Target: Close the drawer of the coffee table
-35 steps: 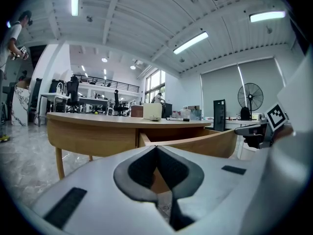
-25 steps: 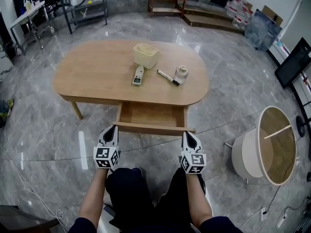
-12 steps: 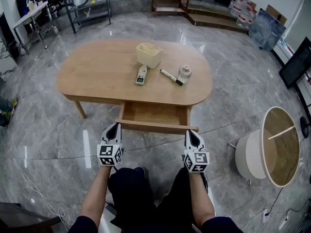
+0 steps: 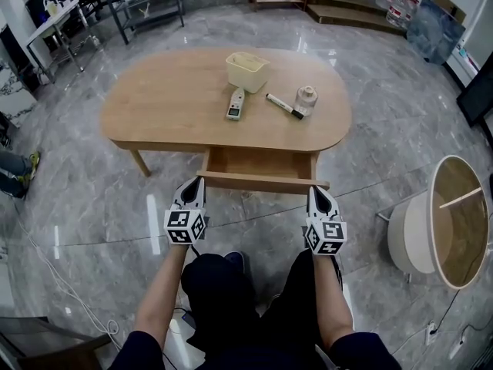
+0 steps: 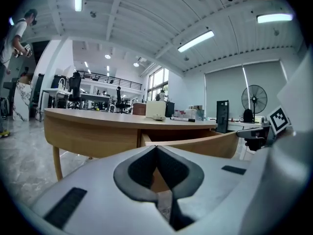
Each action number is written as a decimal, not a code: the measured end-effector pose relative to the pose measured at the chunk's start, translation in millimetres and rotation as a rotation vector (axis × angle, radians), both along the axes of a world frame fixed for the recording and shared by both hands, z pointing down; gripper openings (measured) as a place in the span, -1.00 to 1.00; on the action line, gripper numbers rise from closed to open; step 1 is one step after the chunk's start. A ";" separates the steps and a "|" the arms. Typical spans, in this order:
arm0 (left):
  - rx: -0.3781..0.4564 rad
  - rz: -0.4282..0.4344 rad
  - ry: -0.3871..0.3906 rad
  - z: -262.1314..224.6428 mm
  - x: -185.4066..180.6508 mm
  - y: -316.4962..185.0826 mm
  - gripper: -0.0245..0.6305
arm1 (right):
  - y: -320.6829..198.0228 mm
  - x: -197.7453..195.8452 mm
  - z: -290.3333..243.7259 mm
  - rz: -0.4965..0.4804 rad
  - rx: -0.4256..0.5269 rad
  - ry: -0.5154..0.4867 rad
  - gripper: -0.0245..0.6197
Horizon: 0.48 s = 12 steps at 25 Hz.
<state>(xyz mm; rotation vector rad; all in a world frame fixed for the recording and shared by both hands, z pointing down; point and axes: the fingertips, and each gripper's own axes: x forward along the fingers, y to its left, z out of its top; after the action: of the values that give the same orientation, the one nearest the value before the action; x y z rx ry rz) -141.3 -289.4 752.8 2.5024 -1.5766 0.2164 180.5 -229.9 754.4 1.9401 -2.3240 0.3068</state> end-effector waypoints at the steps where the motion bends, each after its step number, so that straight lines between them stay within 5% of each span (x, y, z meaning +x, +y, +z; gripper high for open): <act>1: 0.004 0.001 -0.010 -0.2 0.2 -1.2 -0.85 | -1.3 0.0 0.0 -0.002 -0.002 0.000 -0.84; 12: -0.045 0.022 -0.015 1.2 3.3 -12.8 -0.85 | -12.6 3.4 0.8 0.010 -0.043 -0.021 -0.84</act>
<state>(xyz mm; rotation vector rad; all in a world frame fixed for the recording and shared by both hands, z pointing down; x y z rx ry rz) -138.0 -302.2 753.9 2.4907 -1.5328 0.2706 183.9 -242.5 755.2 1.9383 -2.3021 0.3767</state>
